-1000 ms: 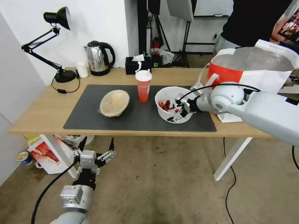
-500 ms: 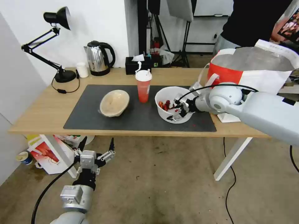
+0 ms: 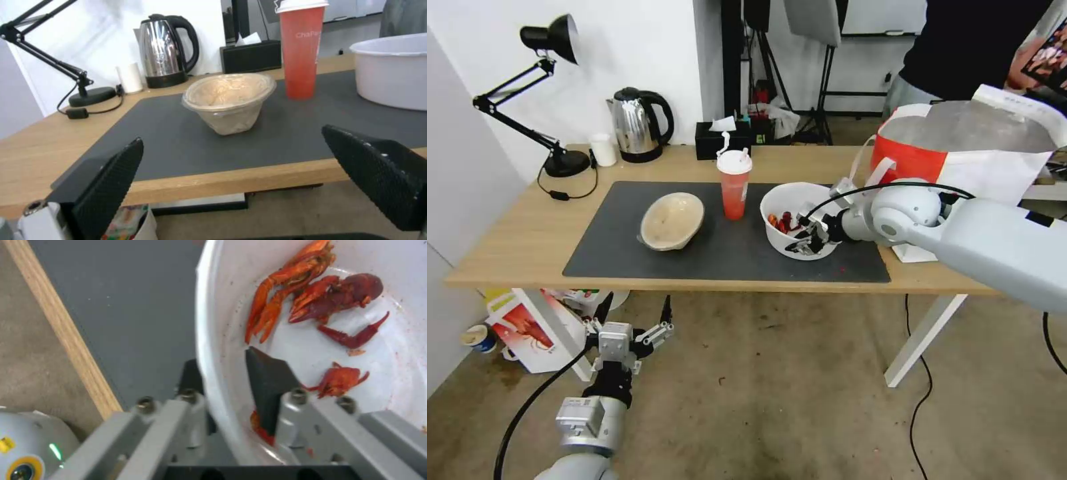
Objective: Pick up the trash from the table and place it into the takeout bag.
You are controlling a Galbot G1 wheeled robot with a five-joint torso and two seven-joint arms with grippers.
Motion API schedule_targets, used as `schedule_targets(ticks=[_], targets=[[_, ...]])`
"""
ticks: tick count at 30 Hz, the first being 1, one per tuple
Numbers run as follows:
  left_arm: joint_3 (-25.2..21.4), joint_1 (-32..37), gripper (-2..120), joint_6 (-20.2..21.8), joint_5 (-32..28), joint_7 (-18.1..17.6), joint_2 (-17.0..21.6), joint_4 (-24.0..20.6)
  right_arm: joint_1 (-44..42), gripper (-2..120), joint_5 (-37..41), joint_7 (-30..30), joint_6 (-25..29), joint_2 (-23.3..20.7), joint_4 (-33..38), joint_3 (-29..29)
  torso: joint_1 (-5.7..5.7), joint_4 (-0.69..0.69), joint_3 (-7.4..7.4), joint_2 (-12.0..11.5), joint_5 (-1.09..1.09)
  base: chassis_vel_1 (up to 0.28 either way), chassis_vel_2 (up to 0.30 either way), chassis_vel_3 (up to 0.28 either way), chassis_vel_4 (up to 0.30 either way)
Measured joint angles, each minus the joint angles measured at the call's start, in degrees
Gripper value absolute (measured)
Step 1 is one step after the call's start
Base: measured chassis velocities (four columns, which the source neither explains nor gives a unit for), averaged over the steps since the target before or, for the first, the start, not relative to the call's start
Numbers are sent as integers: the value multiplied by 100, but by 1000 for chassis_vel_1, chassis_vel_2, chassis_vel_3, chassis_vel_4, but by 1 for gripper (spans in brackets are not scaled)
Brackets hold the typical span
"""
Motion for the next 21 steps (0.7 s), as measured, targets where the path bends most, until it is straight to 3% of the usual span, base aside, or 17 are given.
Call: schedule_targets(ticks=[3,21], targets=[[0,0,100,0,0,0,0,0,-17,0,0,15,2,-5,-1,0,0,0,0,0,0,0,0,0,0],[0,0,100,0,0,0,0,0,-38,0,62,14,4,-92,142,153,0,0,0,0,1,0,0,0,0]])
